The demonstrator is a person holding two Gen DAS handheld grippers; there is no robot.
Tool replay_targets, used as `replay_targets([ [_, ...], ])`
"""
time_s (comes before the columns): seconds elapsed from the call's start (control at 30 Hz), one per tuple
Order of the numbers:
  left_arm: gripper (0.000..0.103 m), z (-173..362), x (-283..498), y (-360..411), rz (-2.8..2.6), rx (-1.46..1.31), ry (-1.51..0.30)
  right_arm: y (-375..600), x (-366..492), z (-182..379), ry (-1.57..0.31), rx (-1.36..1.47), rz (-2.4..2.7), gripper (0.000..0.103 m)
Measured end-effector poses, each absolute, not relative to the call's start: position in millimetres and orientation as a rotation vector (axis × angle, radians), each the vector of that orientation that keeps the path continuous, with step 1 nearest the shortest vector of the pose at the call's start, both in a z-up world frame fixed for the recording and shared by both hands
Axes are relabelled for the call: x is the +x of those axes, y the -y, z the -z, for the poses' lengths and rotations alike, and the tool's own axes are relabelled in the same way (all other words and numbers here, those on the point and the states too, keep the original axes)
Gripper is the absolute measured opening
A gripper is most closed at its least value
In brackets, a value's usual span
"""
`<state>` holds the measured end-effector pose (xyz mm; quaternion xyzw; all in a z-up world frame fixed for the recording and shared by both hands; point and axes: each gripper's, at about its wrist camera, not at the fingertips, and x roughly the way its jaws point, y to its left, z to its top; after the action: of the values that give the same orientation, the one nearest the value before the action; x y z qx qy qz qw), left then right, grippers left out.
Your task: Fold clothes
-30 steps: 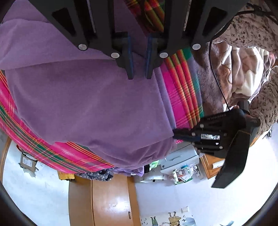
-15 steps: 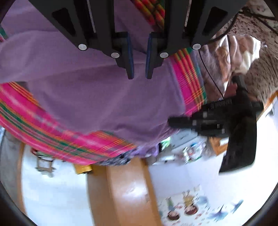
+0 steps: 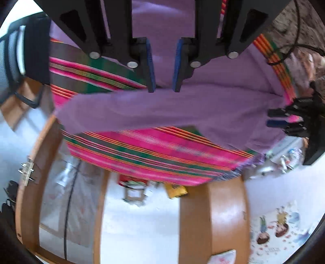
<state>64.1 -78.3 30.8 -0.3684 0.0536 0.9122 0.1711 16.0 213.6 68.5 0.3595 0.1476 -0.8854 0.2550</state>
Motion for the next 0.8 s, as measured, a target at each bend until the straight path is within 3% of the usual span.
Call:
replay_targets([
  [0.13, 0.031, -24.5, 48.7, 64.2, -2.580, -1.096, -0.146, -240.4, 1.3, -60.9, -0.484, 1.052, 2.452, 0.027],
  [0.33, 0.031, -17.8, 33.2, 53.9, -2.563, -1.159, -0.113, -291.3, 3.6, -76.0, -0.808, 1.051, 2.473, 0.027],
  [0.57, 0.031, -10.5, 22.9, 40.4, -2.540, -1.213, -0.108, -320.0, -21.2, -88.3, -0.822, 1.043, 2.458, 0.033],
  [0.8, 0.031, -5.5, 13.8, 36.0, -2.547, -1.270, -0.078, -267.9, -65.6, -55.8, -0.854, 1.009, 2.260, 0.033],
])
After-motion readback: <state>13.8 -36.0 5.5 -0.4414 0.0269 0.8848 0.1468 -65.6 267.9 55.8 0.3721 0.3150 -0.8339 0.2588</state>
